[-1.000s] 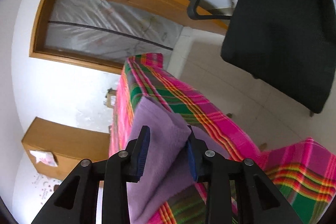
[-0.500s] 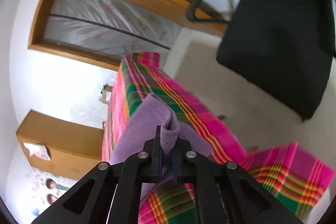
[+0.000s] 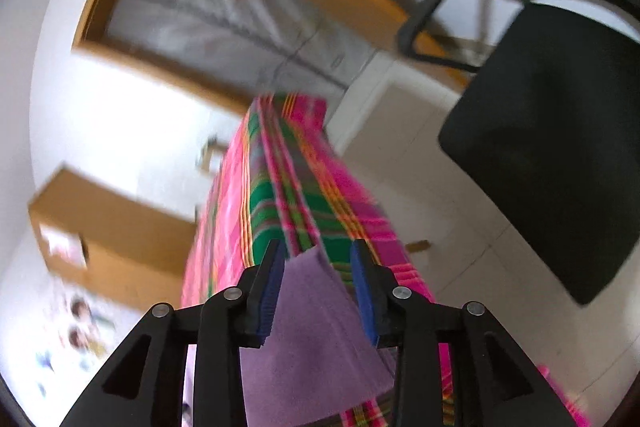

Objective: Fold clothes

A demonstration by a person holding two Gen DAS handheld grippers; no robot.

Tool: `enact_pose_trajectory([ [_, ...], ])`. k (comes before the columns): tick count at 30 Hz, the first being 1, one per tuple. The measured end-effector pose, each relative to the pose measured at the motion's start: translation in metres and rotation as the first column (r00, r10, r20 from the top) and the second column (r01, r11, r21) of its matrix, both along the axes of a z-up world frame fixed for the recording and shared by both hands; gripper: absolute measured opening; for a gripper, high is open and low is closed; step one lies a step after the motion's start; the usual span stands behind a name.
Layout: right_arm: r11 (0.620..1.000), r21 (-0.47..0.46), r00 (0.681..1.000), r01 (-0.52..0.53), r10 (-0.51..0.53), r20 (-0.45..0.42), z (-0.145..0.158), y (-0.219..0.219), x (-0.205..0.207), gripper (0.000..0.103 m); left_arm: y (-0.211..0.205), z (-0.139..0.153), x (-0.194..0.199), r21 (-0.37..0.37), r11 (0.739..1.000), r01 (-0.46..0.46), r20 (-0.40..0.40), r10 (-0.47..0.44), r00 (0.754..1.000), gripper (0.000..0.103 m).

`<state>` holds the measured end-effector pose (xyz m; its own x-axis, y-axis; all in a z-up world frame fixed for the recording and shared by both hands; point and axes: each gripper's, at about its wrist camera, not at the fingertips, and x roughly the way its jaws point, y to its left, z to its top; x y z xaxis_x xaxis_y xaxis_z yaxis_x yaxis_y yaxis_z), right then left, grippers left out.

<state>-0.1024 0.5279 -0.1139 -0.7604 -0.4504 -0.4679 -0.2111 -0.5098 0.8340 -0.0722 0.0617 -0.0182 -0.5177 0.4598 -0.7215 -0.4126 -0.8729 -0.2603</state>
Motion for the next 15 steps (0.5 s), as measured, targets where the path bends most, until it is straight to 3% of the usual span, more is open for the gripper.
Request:
enact_pose_trajectory([
  [6,0.988,0.047,0.988,-0.15,0.148,0.035,-0.001,-0.008,-0.028,0.035,0.006,-0.001,-0.001,-0.005,1.0,0.009,0.005,-0.009,1.0,0.004],
  [8,0.988,0.066,0.99,-0.14,0.139,0.031,0.002,-0.007,-0.029,0.006,0.007,-0.001,-0.001,-0.007,1.0,0.01,0.006,-0.01,1.0,0.004],
  [15,0.985,0.134,0.994,-0.106,0.105,0.014,0.013,-0.004,-0.03,0.004,0.01,-0.005,-0.004,-0.013,1.0,0.016,0.017,-0.016,1.0,0.004],
])
